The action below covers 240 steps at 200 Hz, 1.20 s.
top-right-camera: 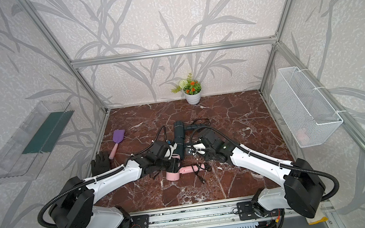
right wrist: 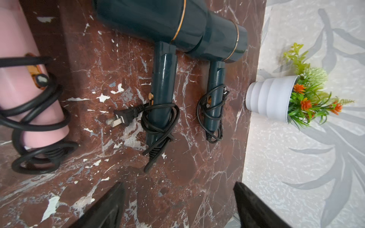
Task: Wrap the cord around the hair dryer
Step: Place the hair dryer at the center of the board, then reset both arms
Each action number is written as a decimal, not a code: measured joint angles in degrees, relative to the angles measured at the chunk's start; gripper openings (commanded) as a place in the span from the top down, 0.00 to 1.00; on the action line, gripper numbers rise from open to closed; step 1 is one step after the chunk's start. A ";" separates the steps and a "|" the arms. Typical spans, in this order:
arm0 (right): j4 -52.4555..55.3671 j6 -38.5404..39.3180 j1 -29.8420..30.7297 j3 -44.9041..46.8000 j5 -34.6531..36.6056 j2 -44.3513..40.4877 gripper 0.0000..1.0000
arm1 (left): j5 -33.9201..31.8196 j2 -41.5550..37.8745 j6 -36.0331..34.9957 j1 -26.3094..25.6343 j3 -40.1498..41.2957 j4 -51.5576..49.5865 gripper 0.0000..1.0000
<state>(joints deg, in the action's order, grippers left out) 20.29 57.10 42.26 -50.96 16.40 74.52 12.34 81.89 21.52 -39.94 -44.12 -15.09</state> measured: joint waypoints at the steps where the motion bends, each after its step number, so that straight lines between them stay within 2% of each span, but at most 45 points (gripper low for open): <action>1: 0.00 -0.02 0.00 -0.02 0.02 -0.02 0.13 | -0.04 0.00 0.00 0.00 -0.04 -0.11 0.35; 13: 0.35 -0.15 0.00 -0.22 0.15 -0.87 0.13 | -0.35 0.02 0.00 0.04 -0.35 -0.68 0.23; 25: 0.61 -0.42 0.00 -0.35 0.17 -1.92 0.13 | -1.75 0.20 -0.26 0.11 -0.50 -1.90 0.18; 28: 0.66 -0.48 0.00 -0.35 0.15 -2.19 0.13 | -2.01 0.24 -0.31 0.17 -0.50 -2.29 0.13; 30: 0.68 -0.48 0.00 -0.35 0.15 -2.38 0.13 | -2.21 0.33 -0.33 0.22 -0.50 -2.60 0.04; 33: 0.70 -0.50 0.00 -0.35 0.15 -2.64 0.13 | -2.40 0.44 -0.33 0.28 -0.50 -2.95 0.01; 107: 0.52 -2.43 -0.13 -0.35 0.04 -8.63 0.12 | -4.63 -0.68 -0.33 0.61 -2.01 -9.27 0.01; 141: -1.99 -8.33 -3.34 0.20 -2.36 -11.85 0.12 | -7.32 -10.29 -0.28 0.61 -7.28 -13.38 0.01; 174: -12.72 -20.24 -9.55 7.23 -7.08 -18.60 0.11 | -18.84 -21.42 -0.94 1.62 -11.19 -11.63 0.01; 188: -19.04 -25.90 -12.02 12.57 -8.22 -20.44 0.11 | -24.85 -25.03 -1.42 4.42 -9.55 -8.07 0.01; 207: -28.59 -34.12 -15.78 20.92 -8.66 -20.98 0.10 | -33.18 -27.87 -1.20 11.13 -4.39 -1.79 0.01; 240: -45.07 -45.20 -22.49 34.01 -1.60 -16.90 0.10 | -45.07 -26.38 1.51 22.58 4.57 3.96 0.01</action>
<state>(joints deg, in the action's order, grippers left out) -24.77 11.90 19.77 -16.95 14.81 57.63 -32.73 55.51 23.03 -17.37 -39.55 -11.14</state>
